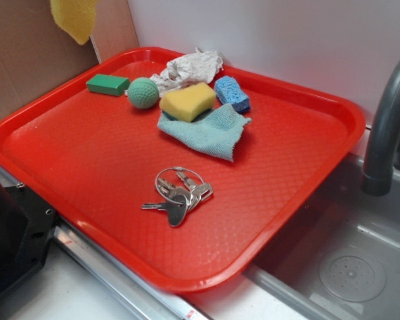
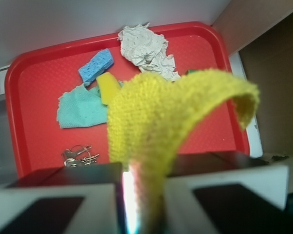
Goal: Grab the yellow cloth.
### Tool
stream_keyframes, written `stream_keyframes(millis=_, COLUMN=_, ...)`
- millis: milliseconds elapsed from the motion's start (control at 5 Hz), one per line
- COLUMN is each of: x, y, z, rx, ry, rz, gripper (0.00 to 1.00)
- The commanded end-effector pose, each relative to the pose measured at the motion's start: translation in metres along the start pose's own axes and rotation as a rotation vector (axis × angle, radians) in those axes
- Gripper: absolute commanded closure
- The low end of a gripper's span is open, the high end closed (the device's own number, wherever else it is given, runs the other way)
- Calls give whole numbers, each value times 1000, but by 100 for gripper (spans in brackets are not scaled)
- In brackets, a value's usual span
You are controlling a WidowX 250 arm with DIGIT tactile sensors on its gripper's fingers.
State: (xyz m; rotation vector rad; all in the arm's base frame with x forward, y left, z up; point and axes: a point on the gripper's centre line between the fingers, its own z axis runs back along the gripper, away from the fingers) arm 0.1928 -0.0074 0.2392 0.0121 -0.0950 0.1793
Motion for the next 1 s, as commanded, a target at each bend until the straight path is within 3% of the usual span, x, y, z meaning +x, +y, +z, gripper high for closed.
stream_keyframes(millis=0, x=-12, y=0, z=-37, rx=27, ry=25, rz=-13, gripper=100)
stream_keyframes(millis=400, x=-12, y=-2, z=-52, rx=56, ry=44, rz=-20, gripper=100)
stream_keyframes(millis=800, x=-17, y=0, z=-57, rx=49, ry=49, rz=-3, gripper=100)
